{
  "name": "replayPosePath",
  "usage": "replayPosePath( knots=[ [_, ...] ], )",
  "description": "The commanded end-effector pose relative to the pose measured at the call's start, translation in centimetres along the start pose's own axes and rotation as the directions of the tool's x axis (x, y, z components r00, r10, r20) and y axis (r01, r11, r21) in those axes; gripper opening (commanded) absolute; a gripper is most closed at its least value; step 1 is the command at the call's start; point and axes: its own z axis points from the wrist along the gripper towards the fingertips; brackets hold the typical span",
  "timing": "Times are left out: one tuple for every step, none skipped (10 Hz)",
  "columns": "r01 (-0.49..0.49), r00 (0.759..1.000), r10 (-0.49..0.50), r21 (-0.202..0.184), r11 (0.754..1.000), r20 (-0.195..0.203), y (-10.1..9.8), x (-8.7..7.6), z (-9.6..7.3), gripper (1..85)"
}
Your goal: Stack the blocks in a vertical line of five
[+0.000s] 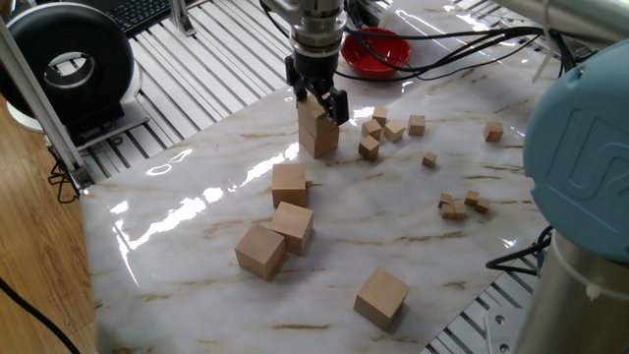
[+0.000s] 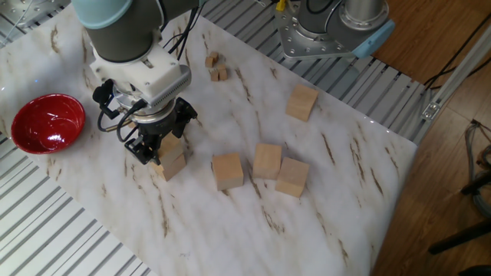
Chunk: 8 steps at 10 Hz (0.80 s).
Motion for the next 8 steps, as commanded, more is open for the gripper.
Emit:
replayPosePath(
  knots=[
    [-0.002, 1.0, 0.002, 0.004, 1.0, 0.014, -0.14, -0.29, -0.12, 43.7],
    [0.001, 1.0, -0.001, 0.006, 1.0, 0.014, -0.18, -0.29, -0.11, 45.0],
    [0.004, 1.0, -0.004, 0.006, 1.0, 0.013, -0.19, -0.25, -0.09, 46.0],
    [0.009, 1.0, -0.009, 0.008, 1.0, 0.01, -0.24, -0.17, -0.07, 47.7],
    [0.013, 1.0, -0.013, 0.009, 1.0, 0.005, -0.3, -0.05, -0.05, 50.0],
    [0.018, 1.0, -0.018, 0.013, 1.0, -0.003, -0.39, 0.15, -0.05, 51.3],
    [0.022, 1.0, -0.022, 0.014, 1.0, -0.009, -0.43, 0.31, -0.06, 53.7],
    [0.027, 1.0, -0.027, 0.017, 0.999, -0.011, -0.51, 0.36, -0.07, 55.3]
  ],
)
